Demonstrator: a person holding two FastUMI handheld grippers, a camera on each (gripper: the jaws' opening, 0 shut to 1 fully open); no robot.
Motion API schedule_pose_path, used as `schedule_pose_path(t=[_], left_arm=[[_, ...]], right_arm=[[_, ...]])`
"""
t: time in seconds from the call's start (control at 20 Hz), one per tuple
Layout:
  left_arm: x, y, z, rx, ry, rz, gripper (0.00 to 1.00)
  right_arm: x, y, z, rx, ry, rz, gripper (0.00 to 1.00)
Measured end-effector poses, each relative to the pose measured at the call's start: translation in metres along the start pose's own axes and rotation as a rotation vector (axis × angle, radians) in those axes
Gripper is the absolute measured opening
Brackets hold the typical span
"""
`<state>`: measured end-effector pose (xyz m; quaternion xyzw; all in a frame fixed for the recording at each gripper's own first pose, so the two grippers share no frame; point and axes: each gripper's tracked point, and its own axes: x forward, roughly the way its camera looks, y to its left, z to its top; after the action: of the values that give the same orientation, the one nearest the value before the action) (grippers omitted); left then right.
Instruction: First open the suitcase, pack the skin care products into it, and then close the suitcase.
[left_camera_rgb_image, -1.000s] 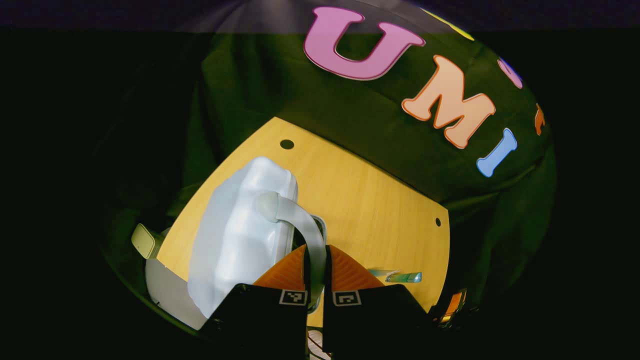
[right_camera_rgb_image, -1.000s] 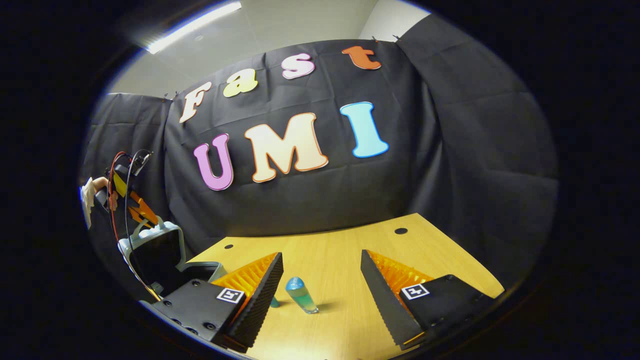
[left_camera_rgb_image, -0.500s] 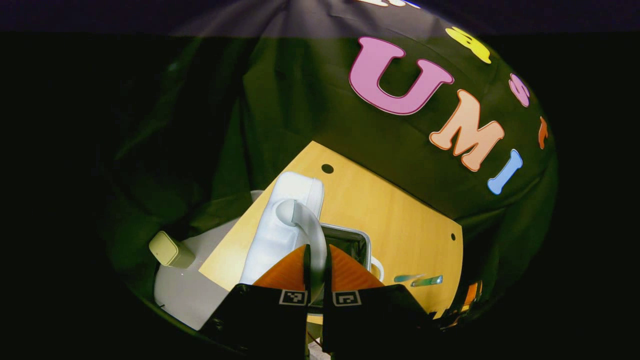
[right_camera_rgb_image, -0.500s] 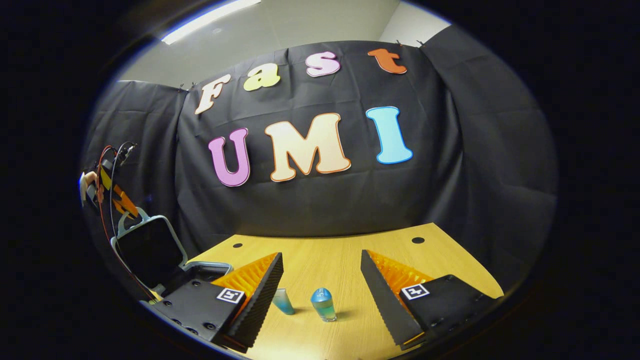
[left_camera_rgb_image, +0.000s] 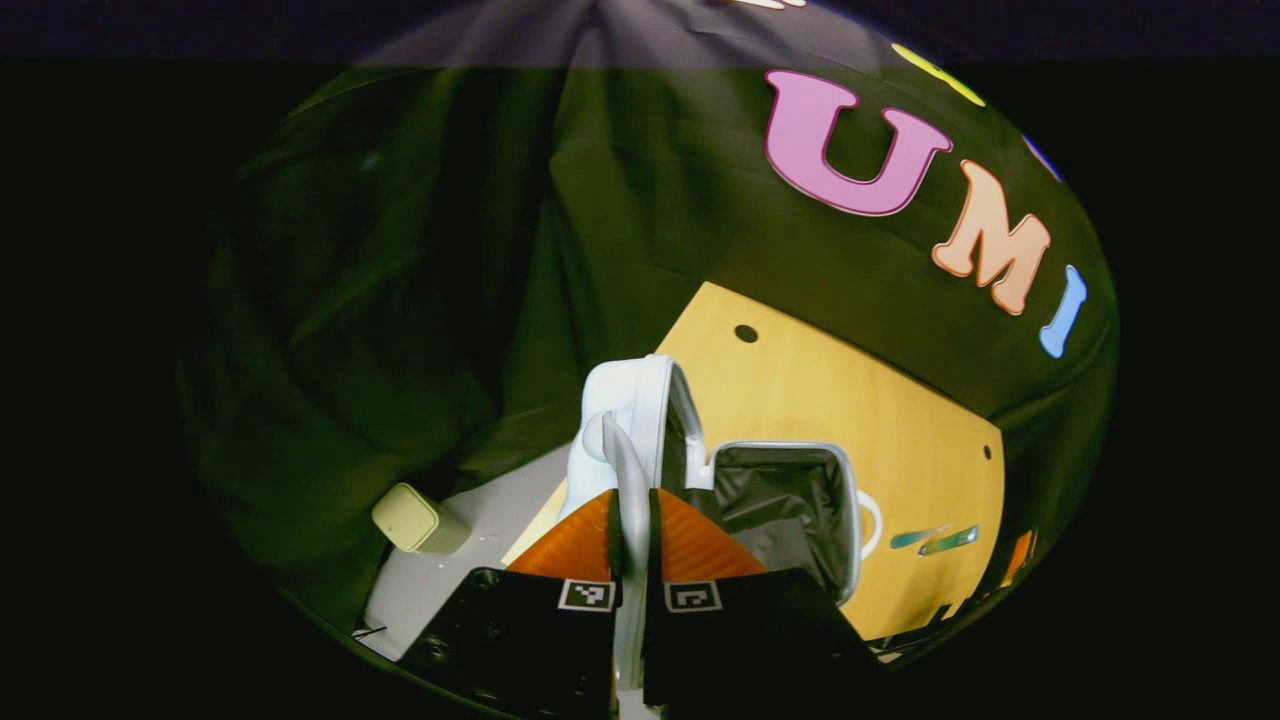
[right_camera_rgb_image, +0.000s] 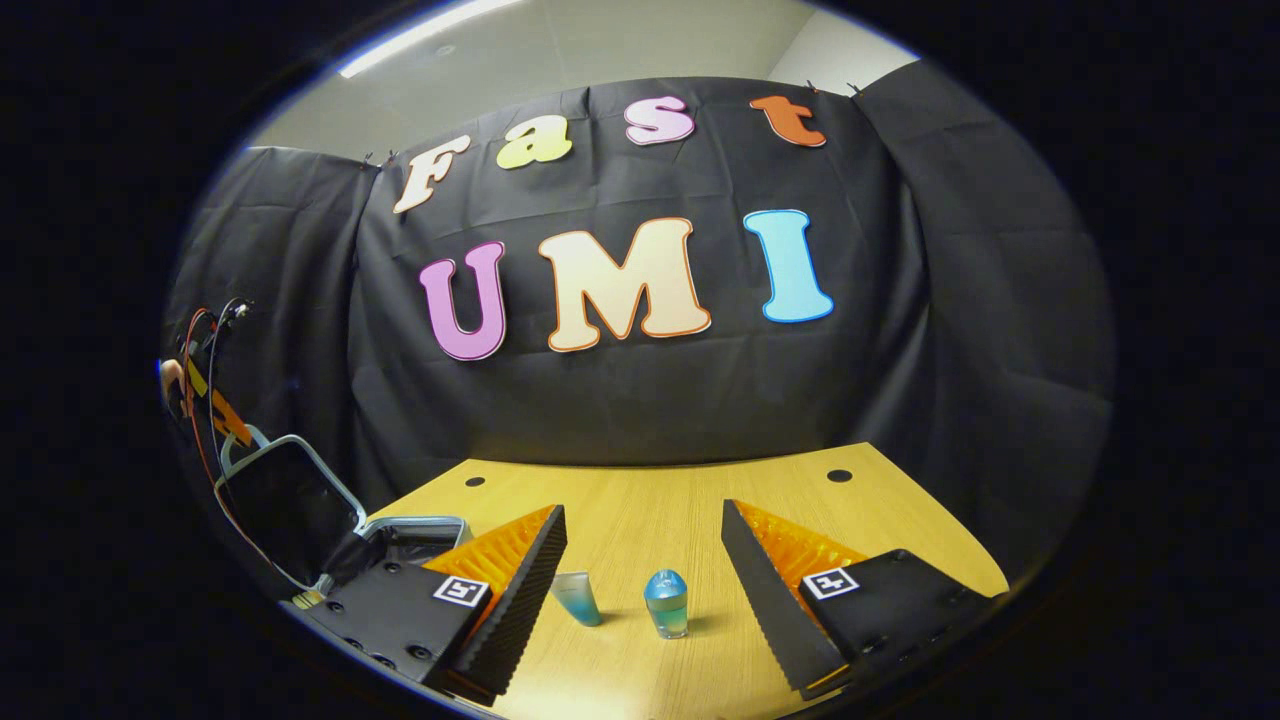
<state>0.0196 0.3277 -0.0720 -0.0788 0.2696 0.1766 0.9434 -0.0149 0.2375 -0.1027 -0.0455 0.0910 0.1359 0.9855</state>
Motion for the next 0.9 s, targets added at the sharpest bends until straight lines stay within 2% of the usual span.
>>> schedule_pose_path(t=[0.2, 0.25, 0.35, 0.4, 0.5, 0.55, 0.7, 0.9], left_arm=[[0.016, 0.045, -0.034, -0.015, 0.033, 0.103, 0.03], [0.025, 0.057, -0.044, -0.029, 0.044, 0.122, 0.03], [0.040, 0.075, -0.068, -0.071, 0.077, 0.145, 0.02], [0.049, 0.080, -0.078, -0.086, 0.092, 0.152, 0.02], [0.066, 0.091, -0.100, -0.120, 0.126, 0.158, 0.03], [0.076, 0.097, -0.111, -0.133, 0.143, 0.160, 0.03], [0.089, 0.101, -0.133, -0.161, 0.195, 0.169, 0.03], [0.102, 0.105, -0.142, -0.143, 0.235, 0.189, 0.03]], right_arm=[[-0.003, 0.002, 0.000, 0.000, 0.006, -0.014, 0.98], [-0.004, 0.001, -0.002, -0.003, 0.011, -0.019, 0.94], [-0.006, 0.001, -0.004, -0.004, 0.019, -0.026, 0.94], [-0.006, 0.003, -0.004, 0.001, 0.020, -0.024, 0.98], [-0.005, 0.004, -0.005, 0.005, 0.028, -0.025, 0.94], [-0.004, 0.004, -0.007, 0.006, 0.030, -0.027, 0.98], [-0.001, 0.001, -0.014, 0.014, 0.050, -0.036, 0.98], [-0.003, -0.005, -0.020, 0.010, 0.059, -0.070, 0.98]])
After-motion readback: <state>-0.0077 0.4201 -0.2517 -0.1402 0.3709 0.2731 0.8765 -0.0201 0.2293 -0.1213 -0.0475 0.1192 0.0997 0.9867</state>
